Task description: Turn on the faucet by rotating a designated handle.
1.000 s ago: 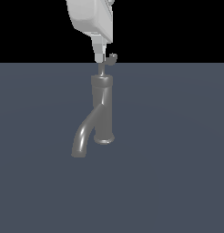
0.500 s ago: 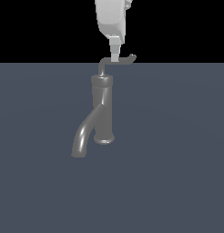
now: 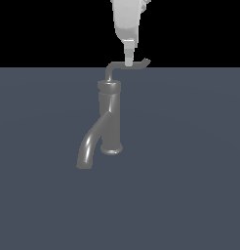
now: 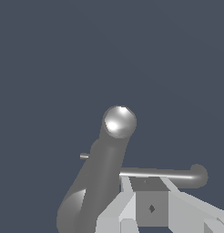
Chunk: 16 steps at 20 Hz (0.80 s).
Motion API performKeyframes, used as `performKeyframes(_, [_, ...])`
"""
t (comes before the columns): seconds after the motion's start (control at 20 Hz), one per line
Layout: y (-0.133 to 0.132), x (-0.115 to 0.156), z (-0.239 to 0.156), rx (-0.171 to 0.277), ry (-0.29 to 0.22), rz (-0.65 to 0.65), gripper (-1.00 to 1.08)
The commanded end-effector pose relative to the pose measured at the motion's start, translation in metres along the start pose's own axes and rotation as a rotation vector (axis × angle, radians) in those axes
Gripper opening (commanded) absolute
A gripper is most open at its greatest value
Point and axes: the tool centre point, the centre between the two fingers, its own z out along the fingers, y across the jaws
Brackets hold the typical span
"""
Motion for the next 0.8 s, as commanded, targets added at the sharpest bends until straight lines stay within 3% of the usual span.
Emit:
performKeyframes(0.0, [-0.011,0.005,0.000,0.005,0.000,0.009,-1.00])
performKeyframes(0.75, [-0.057,0.026,0.000,0.006,0.000,0.040,-1.00])
